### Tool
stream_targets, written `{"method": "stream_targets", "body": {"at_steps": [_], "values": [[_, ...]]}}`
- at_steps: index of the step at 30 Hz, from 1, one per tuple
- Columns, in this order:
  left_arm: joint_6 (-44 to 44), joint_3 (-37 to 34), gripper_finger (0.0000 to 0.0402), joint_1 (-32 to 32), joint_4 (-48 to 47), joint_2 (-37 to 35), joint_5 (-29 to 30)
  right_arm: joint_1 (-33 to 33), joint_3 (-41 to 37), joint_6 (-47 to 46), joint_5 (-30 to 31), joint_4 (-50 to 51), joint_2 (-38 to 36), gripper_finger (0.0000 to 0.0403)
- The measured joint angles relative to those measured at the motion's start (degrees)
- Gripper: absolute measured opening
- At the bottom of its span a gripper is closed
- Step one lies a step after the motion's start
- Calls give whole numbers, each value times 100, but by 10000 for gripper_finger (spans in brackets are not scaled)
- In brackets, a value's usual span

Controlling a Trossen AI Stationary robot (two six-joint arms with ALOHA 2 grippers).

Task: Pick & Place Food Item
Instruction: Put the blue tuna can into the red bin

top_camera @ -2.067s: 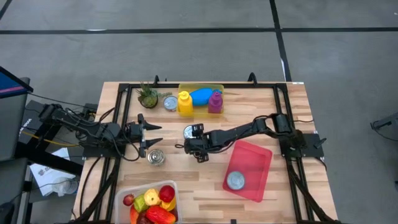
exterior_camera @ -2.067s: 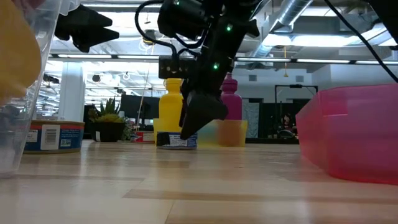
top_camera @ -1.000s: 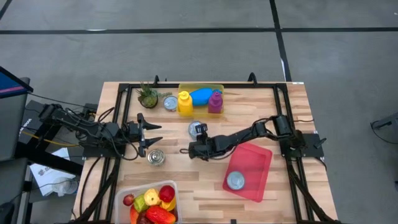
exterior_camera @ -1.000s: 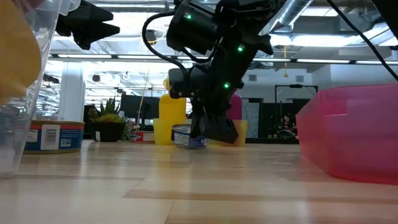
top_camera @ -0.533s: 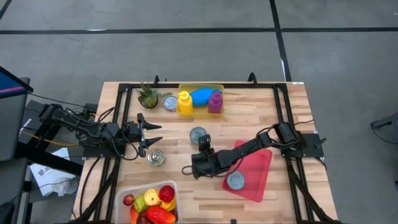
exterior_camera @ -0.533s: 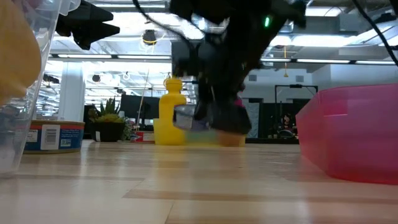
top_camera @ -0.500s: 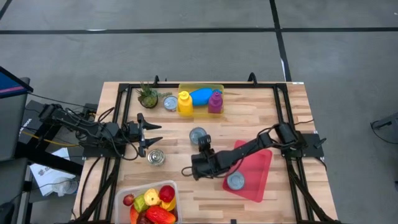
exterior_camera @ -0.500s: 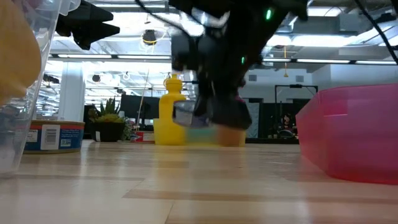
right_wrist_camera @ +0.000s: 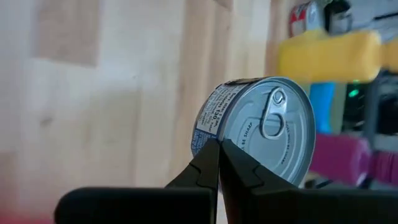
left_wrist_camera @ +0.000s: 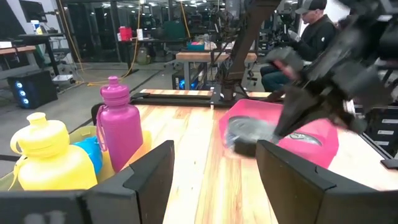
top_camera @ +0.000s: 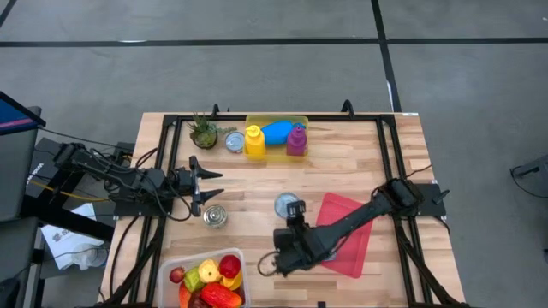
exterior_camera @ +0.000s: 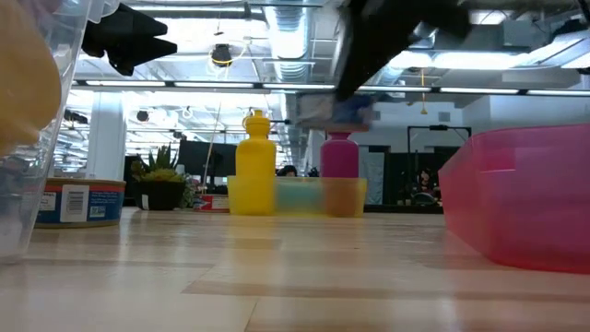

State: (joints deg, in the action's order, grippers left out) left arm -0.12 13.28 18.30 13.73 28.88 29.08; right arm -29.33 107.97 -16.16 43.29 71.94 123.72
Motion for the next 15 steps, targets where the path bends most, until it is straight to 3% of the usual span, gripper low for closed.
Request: {"method": "stream_targets", "body": {"at_steps": [8, 15], "values": [[15, 0, 218, 1, -135, 0, 0, -668, 681, -1998, -1040, 1745, -8, 0], [15, 0, 218, 0, -128, 0, -2, -1041, 692, -3030, -1934, 1801, -11, 0]]}}
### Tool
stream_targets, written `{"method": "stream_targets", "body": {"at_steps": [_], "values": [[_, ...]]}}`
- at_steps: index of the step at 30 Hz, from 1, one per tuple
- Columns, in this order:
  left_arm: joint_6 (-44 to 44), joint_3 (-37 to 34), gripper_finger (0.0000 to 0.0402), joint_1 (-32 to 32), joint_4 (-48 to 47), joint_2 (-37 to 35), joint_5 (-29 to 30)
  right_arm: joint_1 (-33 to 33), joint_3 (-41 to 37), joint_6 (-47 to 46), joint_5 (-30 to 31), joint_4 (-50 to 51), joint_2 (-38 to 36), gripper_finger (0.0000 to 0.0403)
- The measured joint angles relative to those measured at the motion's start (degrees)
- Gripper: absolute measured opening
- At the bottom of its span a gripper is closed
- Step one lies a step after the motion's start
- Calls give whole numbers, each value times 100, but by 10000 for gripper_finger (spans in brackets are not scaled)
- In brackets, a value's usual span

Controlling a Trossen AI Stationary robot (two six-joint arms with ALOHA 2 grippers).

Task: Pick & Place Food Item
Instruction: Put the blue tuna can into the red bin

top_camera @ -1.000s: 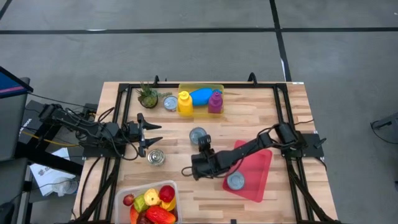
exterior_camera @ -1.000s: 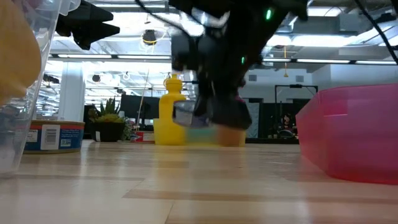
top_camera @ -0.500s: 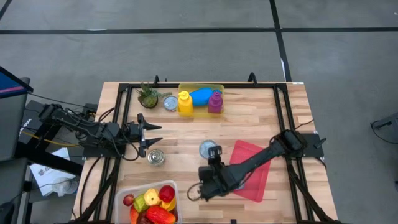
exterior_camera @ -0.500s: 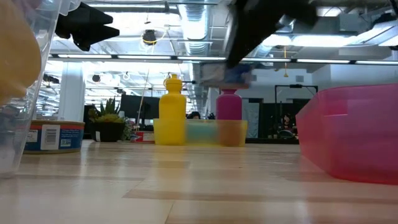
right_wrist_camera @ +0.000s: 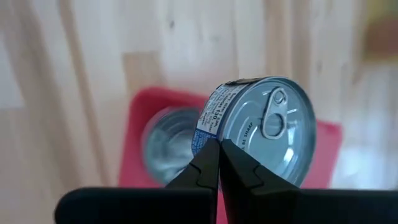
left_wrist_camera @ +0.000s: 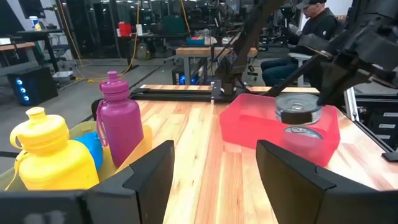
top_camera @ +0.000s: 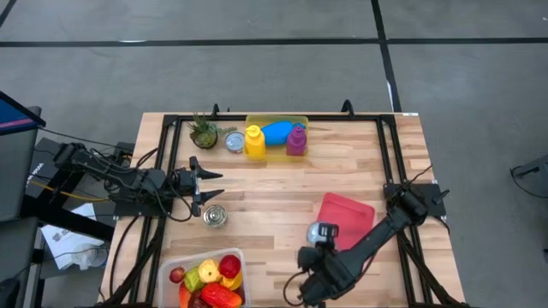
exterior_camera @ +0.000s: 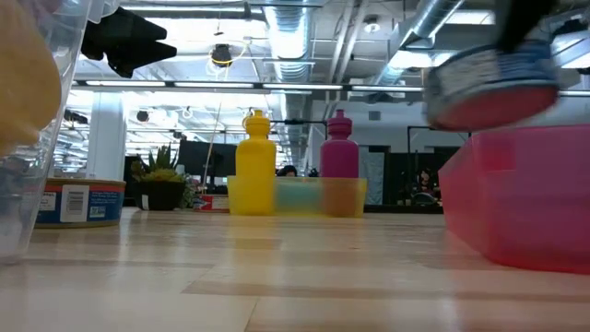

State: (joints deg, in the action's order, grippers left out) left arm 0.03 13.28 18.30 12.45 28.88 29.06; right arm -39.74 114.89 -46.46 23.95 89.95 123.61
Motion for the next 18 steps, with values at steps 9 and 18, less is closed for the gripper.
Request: {"method": "stream_targets", "body": {"at_steps": [9, 18], "values": [[2, 0, 218, -1, 15, -2, 0, -155, -18, -653, -997, -6, 24, 0], [4, 0, 218, 0, 15, 0, 0, -123, -824, -686, -1216, -653, 39, 0]]}}
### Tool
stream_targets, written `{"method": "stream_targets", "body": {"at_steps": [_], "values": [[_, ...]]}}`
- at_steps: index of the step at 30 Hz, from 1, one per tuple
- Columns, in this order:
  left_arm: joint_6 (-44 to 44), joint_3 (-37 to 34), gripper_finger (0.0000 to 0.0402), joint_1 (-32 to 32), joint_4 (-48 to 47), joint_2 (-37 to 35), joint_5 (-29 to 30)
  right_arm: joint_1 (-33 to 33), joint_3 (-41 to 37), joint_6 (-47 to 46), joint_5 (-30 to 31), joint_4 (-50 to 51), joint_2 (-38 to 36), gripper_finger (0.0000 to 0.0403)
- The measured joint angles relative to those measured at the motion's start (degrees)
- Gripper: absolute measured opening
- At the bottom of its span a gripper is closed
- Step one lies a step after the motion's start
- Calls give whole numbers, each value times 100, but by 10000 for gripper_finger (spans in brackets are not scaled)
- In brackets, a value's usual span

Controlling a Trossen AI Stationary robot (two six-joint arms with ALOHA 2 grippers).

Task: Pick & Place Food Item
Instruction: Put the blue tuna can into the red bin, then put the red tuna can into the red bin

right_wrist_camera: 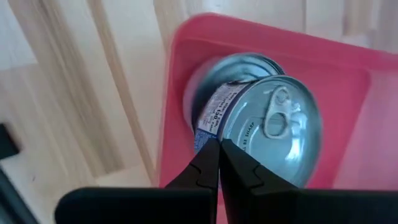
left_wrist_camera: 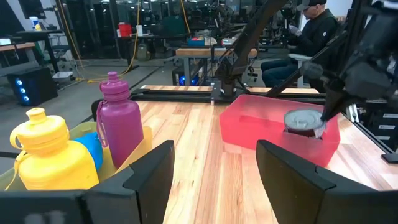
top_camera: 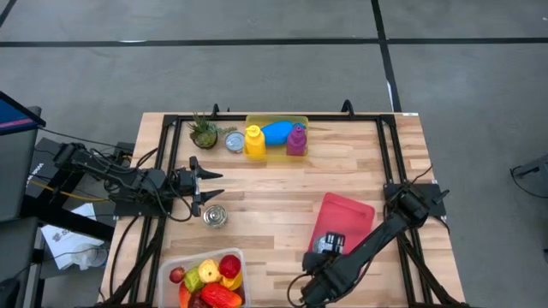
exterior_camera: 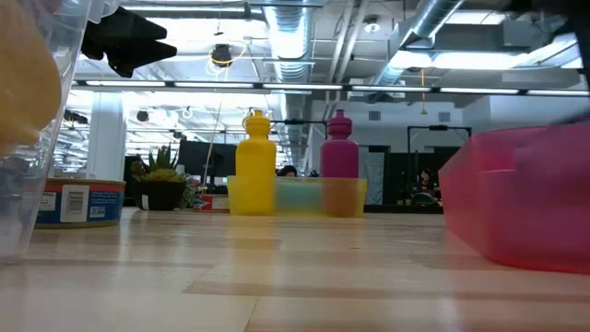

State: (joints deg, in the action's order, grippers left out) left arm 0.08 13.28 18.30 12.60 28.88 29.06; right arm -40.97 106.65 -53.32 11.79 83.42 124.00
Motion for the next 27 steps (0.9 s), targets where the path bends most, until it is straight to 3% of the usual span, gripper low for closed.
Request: {"method": "stream_targets", "body": {"at_steps": [5, 16, 21, 27], "values": [[0, 0, 218, 1, 2, 0, 0, 67, -344, 200, 18, -463, -1, 0], [0, 0, 218, -1, -12, 0, 0, 125, -341, 43, 9, -404, -31, 11], [0, 0, 218, -1, -15, 0, 0, 171, -339, -189, 4, -242, -31, 67], [0, 0, 218, -1, -13, 0, 0, 180, -172, -203, -41, -158, -31, 170]]}}
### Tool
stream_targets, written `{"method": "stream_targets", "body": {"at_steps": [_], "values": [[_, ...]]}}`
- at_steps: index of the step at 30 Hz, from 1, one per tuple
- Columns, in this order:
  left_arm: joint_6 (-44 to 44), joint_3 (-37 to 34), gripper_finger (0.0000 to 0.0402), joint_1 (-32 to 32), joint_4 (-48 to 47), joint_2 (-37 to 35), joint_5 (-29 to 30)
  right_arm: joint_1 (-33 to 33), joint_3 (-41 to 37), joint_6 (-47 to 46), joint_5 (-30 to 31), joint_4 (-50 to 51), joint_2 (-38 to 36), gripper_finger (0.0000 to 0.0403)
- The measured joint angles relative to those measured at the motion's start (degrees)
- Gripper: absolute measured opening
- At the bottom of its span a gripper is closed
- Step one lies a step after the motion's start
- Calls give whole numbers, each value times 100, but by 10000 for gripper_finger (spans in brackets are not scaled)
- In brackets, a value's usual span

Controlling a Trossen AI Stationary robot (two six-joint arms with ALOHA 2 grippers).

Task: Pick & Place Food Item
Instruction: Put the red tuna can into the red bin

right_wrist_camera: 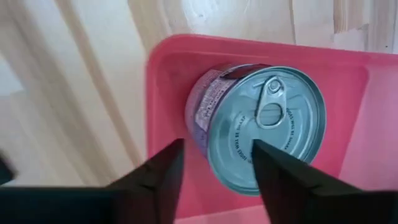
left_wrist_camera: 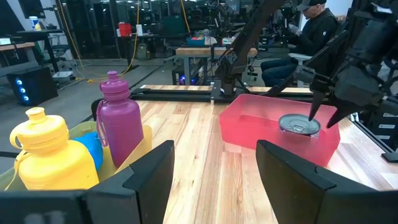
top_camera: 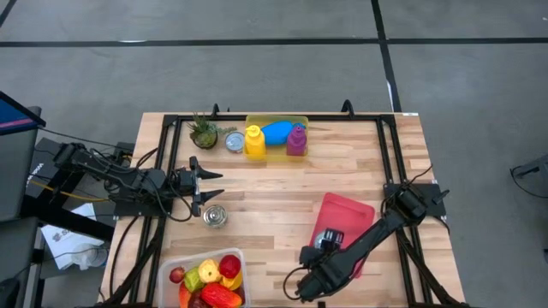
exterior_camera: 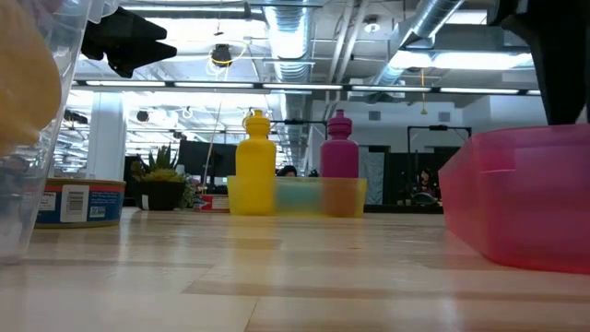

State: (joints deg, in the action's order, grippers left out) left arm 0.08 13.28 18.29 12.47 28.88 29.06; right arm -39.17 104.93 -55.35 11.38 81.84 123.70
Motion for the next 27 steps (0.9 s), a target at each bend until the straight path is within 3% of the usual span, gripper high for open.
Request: {"method": "stream_targets", "body": {"at_steps": [5, 8, 11, 14, 19, 23, 27], "values": [[0, 0, 218, 1, 0, 0, 0, 61, 498, -111, 82, 235, -2, 251], [0, 0, 218, 1, 1, 0, -1, 69, 827, -91, 469, 284, -2, 279], [0, 0, 218, 1, -1, -1, -3, -23, 1097, 181, 1344, 180, -11, 289], [0, 0, 218, 1, 0, -1, -113, -199, 1170, 655, 2591, -267, -13, 290], [0, 0, 218, 1, -3, 0, -205, -364, 1177, 1679, 4282, -1488, -13, 291], [0, 0, 218, 1, -2, 0, -203, -291, 1176, 2945, 4384, -3081, -13, 291], [22, 0, 218, 1, -2, -1, -273, -96, 929, 4629, 3391, -5348, -11, 291]]}}
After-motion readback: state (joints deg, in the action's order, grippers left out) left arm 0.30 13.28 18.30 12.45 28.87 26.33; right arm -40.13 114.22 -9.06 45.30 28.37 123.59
